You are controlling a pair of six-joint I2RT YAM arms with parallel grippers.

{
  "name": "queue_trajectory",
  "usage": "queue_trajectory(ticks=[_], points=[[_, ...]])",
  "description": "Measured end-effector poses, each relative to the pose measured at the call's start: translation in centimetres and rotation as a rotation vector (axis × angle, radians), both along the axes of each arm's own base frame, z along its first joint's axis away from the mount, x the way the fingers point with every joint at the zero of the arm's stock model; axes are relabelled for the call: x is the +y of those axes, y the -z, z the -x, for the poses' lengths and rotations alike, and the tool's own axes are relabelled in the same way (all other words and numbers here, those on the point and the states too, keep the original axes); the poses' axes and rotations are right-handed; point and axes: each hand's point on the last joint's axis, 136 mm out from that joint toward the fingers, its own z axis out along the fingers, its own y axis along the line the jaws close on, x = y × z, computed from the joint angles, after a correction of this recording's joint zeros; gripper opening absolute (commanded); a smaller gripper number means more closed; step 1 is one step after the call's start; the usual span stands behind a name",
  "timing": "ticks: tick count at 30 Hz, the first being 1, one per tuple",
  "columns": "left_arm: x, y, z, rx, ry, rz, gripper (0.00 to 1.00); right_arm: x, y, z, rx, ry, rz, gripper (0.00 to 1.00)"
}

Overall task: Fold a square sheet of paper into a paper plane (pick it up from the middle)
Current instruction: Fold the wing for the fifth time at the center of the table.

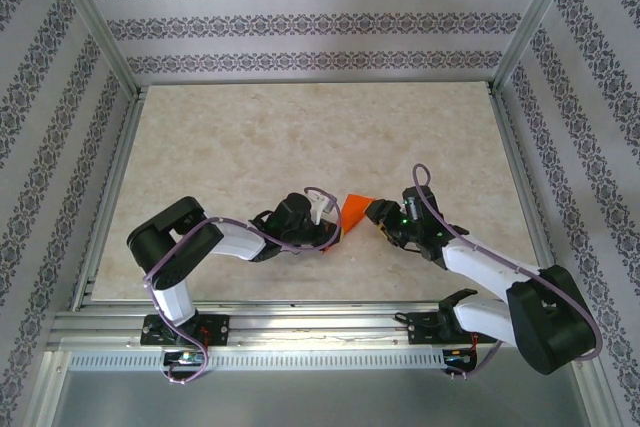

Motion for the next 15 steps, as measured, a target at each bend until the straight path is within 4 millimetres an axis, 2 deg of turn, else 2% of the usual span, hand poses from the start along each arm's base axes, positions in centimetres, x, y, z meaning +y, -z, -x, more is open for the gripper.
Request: queue_trajectory(ticks=[7,15], points=[[-0.1,0.2,0.2,0.010,0.016,-0.008,0.00,1.1,-0.1,-0.6,0.037,-0.030,-0.027,0.59],[0.3,0.2,-0.2,-0.078,0.039,-0.054,0.00,1.7,-0.3,-2.0,0.093,0.032,-0.059,0.51]])
